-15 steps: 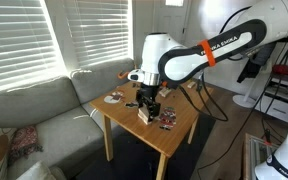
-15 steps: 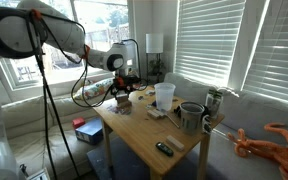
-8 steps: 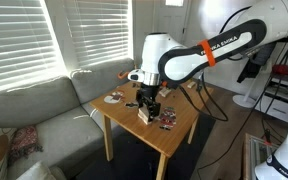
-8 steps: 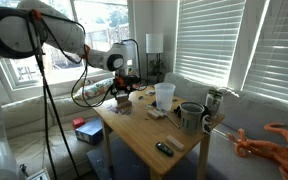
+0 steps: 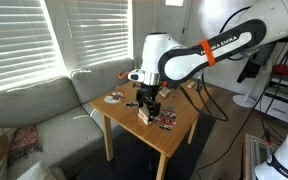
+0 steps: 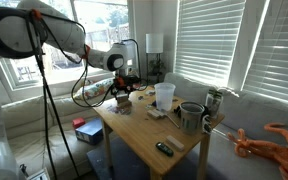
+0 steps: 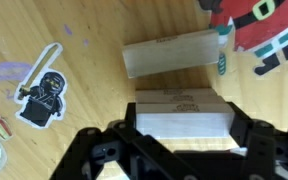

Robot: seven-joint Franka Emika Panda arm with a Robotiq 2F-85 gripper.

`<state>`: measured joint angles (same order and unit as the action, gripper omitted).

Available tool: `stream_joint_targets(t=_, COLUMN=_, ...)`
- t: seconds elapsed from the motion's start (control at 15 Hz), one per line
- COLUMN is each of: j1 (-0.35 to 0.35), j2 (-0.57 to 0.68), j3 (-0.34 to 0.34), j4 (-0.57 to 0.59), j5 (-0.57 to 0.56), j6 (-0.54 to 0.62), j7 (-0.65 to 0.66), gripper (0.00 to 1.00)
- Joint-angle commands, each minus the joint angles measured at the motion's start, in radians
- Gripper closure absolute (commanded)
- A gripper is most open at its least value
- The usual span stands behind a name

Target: Pick up the bottom wooden block from the stacked blocks in a square and put it on the top stacked wooden block, pick up the two stacked blocks and turn them ninety degrees anticlockwise to stack them on the block to the left, pick up the block to the right and stack it on the three stacked blocks

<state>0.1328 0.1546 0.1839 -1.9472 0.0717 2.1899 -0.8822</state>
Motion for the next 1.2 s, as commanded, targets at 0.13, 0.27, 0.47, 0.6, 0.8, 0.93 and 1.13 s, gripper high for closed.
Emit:
stream_joint_targets(t=0.13, j1=-0.009, j2=0.011, j3=0.006, j4=0.017, j5=0.026, j6=-0.015, j7=-0.027, gripper=0.4)
stream_joint_targets(t=0.27, j1=-0.009, j2=0.011, j3=0.005, j4=0.018, j5=0.026, j6=-0.015, j7=-0.026, gripper=0.4)
stream_joint_targets(t=0.47, j1=-0.009, j2=0.012, j3=0.005, j4=0.019, j5=0.025, j6=-0.015, j7=-0.025, gripper=0.4)
stream_joint_targets(t=0.6, j1=-0.007, j2=0.015, j3=0.003, j4=0.024, j5=0.015, j6=-0.025, j7=-0.004, gripper=0.08)
stream_joint_targets(t=0.8, j1=-0.01, j2=0.011, j3=0.002, j4=0.02, j5=0.026, j6=-0.03, j7=-0.006, gripper=0.0)
stream_joint_targets(t=0.93, j1=-0.011, j2=-0.004, j3=0.0, j4=0.008, j5=0.019, j6=-0.022, j7=-0.001, gripper=0.0)
stream_joint_targets(t=1.13, j1=-0.012, j2=-0.028, j3=-0.002, j4=-0.012, j5=0.01, j6=-0.02, j7=0.004, gripper=0.0)
